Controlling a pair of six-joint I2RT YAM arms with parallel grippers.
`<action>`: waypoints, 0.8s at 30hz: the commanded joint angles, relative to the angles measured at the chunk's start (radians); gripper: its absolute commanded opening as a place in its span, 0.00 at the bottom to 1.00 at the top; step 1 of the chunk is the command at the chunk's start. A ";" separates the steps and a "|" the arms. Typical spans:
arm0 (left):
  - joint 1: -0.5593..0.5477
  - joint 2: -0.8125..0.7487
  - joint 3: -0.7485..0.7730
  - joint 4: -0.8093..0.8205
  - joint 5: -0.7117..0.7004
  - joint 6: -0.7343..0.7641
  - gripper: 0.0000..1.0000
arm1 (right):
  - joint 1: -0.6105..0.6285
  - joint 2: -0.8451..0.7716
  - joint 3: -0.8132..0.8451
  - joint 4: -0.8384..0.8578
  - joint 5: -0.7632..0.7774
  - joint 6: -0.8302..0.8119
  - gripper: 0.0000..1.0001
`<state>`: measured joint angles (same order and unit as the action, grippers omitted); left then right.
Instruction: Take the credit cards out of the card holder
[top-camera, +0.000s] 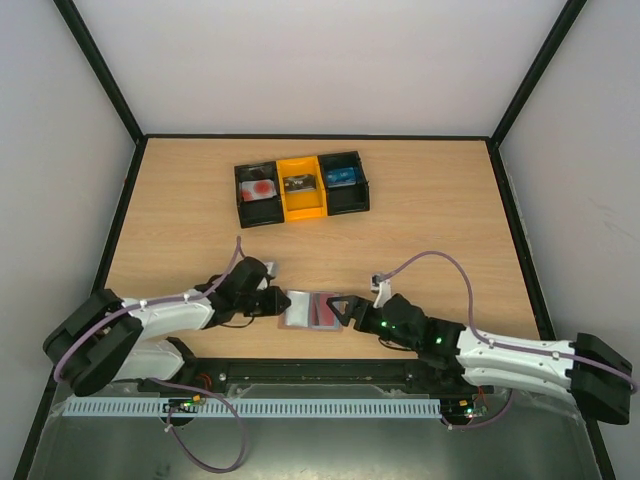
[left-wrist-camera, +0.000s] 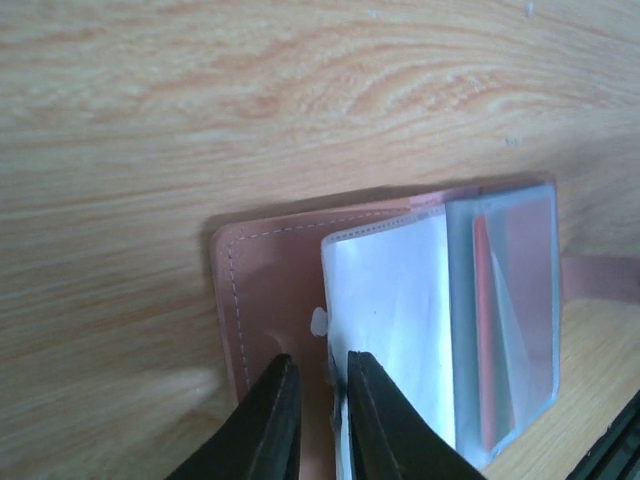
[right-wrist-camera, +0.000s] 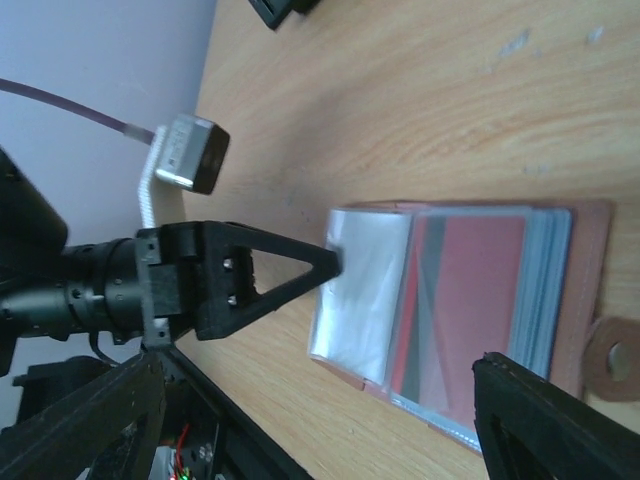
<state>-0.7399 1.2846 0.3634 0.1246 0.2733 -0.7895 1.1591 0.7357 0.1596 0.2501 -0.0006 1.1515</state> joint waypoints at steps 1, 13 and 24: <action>-0.023 -0.048 -0.049 0.052 0.020 -0.067 0.15 | 0.005 0.118 -0.004 0.142 -0.074 0.038 0.81; -0.037 -0.081 -0.097 0.077 0.010 -0.098 0.06 | 0.007 0.293 0.039 0.170 -0.029 0.028 0.75; -0.050 -0.097 -0.110 0.100 0.009 -0.117 0.03 | 0.007 0.366 0.033 0.236 -0.021 0.060 0.74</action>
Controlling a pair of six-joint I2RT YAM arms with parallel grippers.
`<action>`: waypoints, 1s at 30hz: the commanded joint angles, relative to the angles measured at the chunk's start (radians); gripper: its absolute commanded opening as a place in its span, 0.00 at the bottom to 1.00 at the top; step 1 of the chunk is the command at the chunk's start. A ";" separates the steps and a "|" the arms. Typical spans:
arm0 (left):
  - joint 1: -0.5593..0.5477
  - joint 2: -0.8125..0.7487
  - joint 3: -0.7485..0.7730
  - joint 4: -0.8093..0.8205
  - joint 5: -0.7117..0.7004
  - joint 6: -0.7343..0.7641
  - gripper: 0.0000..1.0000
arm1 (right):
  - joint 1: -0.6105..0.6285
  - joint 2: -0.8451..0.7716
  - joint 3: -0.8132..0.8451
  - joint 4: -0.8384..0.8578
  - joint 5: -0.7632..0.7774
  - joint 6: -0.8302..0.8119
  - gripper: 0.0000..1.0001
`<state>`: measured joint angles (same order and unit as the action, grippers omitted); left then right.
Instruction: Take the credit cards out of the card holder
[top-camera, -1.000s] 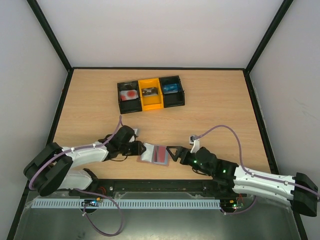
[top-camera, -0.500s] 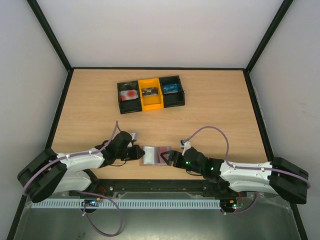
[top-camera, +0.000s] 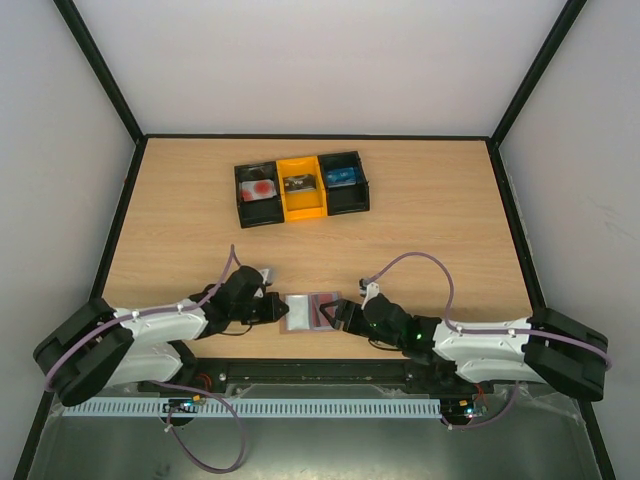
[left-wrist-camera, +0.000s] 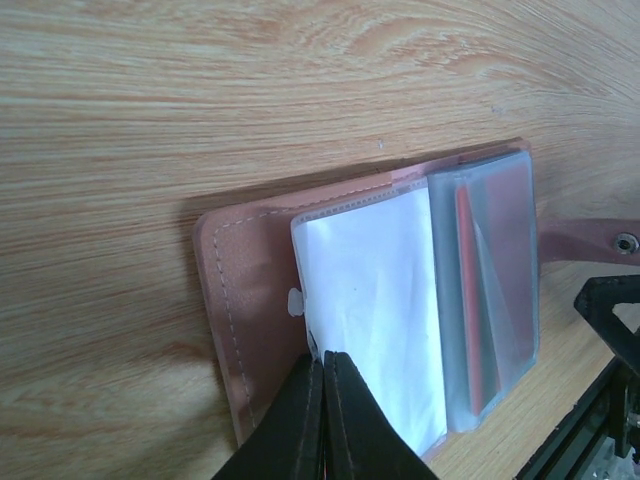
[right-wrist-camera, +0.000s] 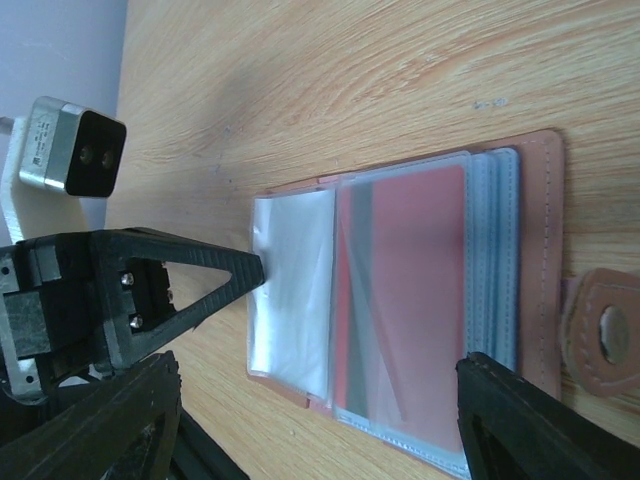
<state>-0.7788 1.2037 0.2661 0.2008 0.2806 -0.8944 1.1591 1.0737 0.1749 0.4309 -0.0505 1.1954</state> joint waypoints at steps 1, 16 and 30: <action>-0.011 -0.017 -0.014 0.026 0.002 -0.014 0.03 | 0.007 0.041 0.019 0.060 0.028 0.015 0.73; -0.025 -0.007 -0.030 0.046 -0.007 -0.027 0.03 | 0.007 0.198 0.030 0.151 0.003 0.031 0.70; -0.027 0.009 -0.033 0.055 -0.011 -0.028 0.03 | 0.007 0.156 0.054 0.164 -0.031 0.016 0.70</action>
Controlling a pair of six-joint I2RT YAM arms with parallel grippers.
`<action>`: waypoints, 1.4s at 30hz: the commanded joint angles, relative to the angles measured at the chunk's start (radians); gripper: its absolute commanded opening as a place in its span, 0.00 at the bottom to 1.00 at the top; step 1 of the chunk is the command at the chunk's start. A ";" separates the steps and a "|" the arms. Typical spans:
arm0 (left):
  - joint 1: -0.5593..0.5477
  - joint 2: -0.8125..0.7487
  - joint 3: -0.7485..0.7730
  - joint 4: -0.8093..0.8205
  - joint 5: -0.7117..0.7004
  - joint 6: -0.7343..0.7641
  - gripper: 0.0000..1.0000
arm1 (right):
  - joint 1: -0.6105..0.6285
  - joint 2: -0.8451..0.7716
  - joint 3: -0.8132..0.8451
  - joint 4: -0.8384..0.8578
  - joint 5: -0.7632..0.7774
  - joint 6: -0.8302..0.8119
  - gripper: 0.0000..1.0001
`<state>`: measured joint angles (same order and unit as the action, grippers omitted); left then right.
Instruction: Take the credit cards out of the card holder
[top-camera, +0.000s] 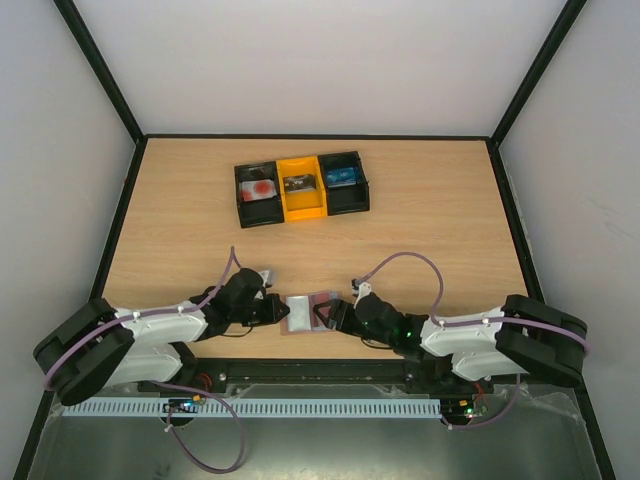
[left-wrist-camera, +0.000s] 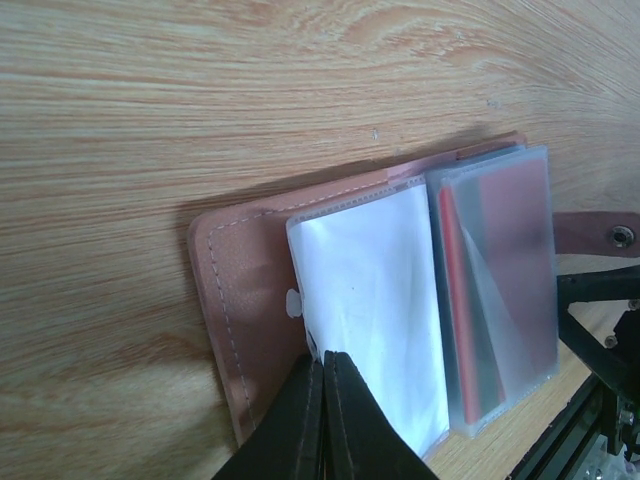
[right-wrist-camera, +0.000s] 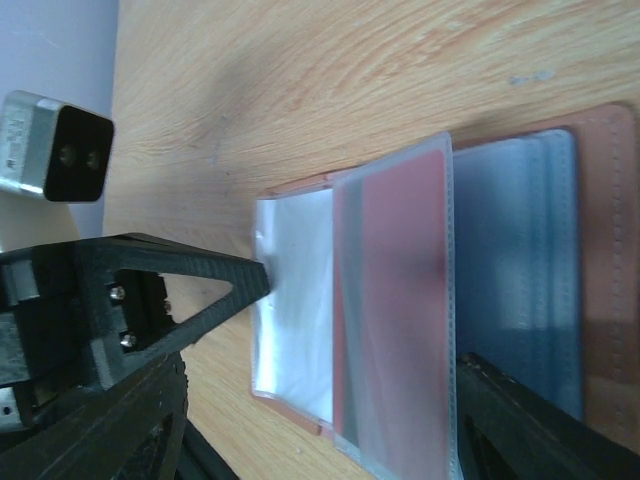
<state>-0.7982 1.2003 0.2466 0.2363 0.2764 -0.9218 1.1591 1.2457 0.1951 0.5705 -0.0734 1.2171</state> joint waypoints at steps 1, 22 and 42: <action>-0.009 0.014 -0.015 0.021 -0.006 0.000 0.03 | 0.007 -0.015 0.038 0.025 -0.012 -0.010 0.70; -0.011 0.009 -0.018 0.024 -0.019 -0.006 0.03 | 0.009 0.098 0.095 0.165 -0.144 -0.013 0.71; -0.012 -0.190 0.025 -0.190 -0.144 -0.049 0.29 | 0.017 0.163 0.123 0.174 -0.166 -0.021 0.72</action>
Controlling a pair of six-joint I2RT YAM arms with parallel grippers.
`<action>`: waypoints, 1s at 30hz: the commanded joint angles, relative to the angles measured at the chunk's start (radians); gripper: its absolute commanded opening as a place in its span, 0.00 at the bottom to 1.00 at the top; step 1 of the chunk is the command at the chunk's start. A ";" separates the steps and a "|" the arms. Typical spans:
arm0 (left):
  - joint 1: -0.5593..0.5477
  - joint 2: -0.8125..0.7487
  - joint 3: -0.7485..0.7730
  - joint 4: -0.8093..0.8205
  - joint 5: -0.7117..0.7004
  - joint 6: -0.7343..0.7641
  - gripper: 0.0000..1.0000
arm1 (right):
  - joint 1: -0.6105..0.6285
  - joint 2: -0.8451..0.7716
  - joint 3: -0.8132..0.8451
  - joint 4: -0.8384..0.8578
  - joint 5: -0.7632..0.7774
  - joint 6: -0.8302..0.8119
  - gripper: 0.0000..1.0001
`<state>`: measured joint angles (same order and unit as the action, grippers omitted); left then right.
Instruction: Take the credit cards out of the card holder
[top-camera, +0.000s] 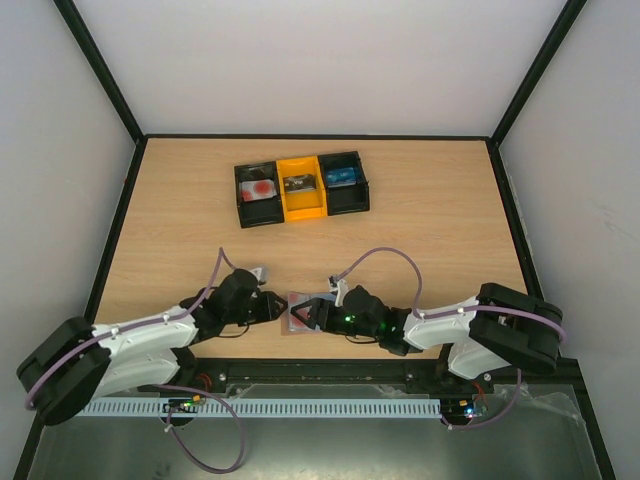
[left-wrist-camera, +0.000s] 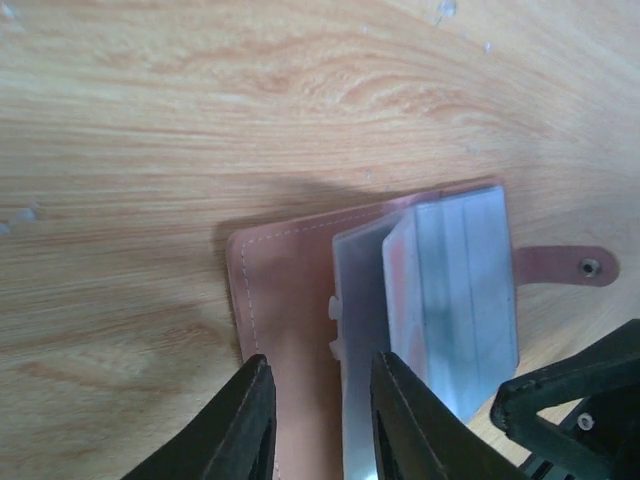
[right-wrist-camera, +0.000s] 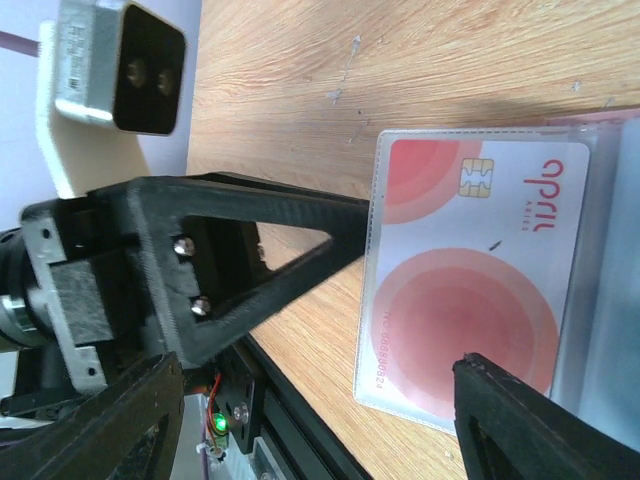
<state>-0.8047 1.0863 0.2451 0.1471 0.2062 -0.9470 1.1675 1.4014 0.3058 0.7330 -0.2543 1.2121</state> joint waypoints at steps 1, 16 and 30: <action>-0.004 -0.099 0.026 -0.115 -0.084 -0.032 0.30 | 0.009 0.010 0.014 0.007 0.017 -0.015 0.71; -0.005 -0.164 -0.044 0.083 0.071 -0.022 0.13 | 0.009 0.053 0.050 -0.099 0.090 -0.047 0.37; -0.007 0.034 -0.081 0.189 0.064 -0.016 0.03 | 0.006 0.086 0.100 -0.227 0.202 -0.073 0.22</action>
<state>-0.8051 1.1046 0.1612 0.3389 0.3027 -0.9829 1.1713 1.4555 0.3828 0.5426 -0.1001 1.1522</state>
